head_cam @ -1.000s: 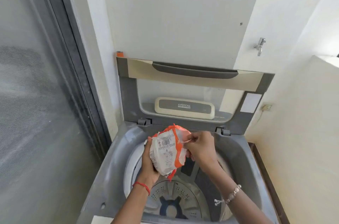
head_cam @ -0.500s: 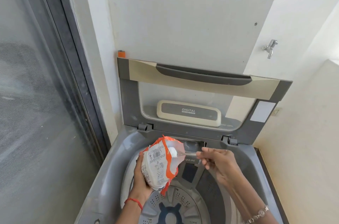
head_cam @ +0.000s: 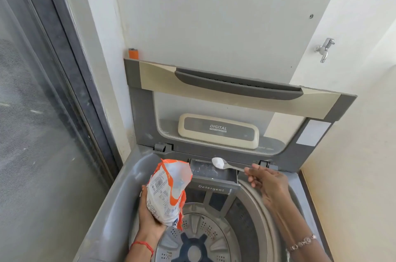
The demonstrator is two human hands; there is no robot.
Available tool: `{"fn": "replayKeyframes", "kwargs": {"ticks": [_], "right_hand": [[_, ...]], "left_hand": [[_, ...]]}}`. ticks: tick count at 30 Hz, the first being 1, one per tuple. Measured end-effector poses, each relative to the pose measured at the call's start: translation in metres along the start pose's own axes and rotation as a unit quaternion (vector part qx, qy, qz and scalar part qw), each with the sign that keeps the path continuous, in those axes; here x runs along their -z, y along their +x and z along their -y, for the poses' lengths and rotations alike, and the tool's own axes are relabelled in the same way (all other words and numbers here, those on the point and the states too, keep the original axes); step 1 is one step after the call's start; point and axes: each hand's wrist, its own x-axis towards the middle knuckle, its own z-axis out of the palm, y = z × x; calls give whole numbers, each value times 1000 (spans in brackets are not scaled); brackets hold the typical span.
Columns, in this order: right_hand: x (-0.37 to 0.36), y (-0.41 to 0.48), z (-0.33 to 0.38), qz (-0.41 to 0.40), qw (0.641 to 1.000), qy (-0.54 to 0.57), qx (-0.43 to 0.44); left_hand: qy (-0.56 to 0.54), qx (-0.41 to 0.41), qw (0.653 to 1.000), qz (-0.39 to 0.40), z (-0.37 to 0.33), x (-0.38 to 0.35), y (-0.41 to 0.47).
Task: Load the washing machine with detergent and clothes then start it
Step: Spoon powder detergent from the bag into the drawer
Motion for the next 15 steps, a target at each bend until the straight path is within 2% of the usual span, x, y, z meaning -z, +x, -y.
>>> {"fn": "replayKeyframes", "kwargs": {"ticks": [6,8,9,11,12,14,15], "right_hand": [[-21,21,-39,-69,986,-104,110],[-29,27,-53,-76,966,-182,166],[-32,29,-60,-70,944,-245,210],[-33,30,-72,-18,865,-389,318],[-32,30,-76,15,801,-454,389],[-25,32,-83,72,648,-564,507],[-21,34,-83,86,599,-586,539]], "left_hand": [[13,3,1000,4,2,4,3],[11,7,1000,3,3,4,3],[10,10,1000,2,3,4,3],[14,14,1000,1,4,3,3],[18,16,1000,-1,4,3,3],[27,20,999,-3,5,2,2],[28,21,999,-1,5,0,0]]}}
